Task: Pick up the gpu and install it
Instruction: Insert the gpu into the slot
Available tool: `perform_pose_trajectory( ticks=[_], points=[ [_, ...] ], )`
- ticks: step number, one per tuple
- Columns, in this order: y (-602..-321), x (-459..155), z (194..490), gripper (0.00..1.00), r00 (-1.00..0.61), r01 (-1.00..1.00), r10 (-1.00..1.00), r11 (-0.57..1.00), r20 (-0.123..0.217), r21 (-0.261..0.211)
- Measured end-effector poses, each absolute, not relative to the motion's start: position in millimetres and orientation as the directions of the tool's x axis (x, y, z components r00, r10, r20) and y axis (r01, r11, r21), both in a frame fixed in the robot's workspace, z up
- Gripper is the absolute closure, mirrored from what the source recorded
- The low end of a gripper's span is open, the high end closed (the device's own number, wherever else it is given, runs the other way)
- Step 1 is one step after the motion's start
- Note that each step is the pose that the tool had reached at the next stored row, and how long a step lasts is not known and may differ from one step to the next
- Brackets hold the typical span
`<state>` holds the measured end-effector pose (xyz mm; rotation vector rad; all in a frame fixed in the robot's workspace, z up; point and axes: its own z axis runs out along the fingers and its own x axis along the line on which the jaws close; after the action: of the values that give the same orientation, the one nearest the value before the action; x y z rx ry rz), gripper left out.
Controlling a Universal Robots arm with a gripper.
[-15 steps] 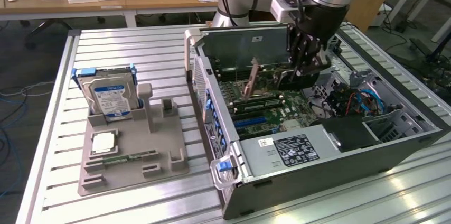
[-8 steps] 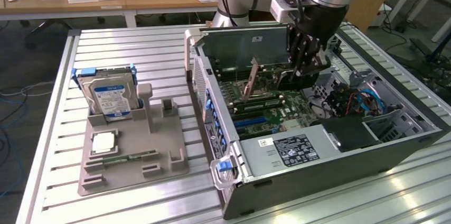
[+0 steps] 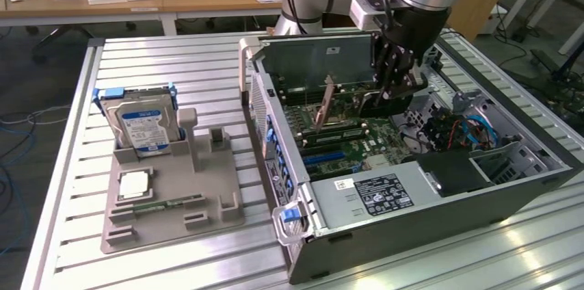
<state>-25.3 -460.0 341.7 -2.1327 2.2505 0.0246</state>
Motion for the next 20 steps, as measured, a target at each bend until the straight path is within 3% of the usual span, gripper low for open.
perform_pose_trajectory(
  ticks=[20],
  points=[
    [-460.0, -25.6, 337.4, 0.73, -0.053, -0.998, -0.998, 0.054, -0.04, -0.017]
  ],
)
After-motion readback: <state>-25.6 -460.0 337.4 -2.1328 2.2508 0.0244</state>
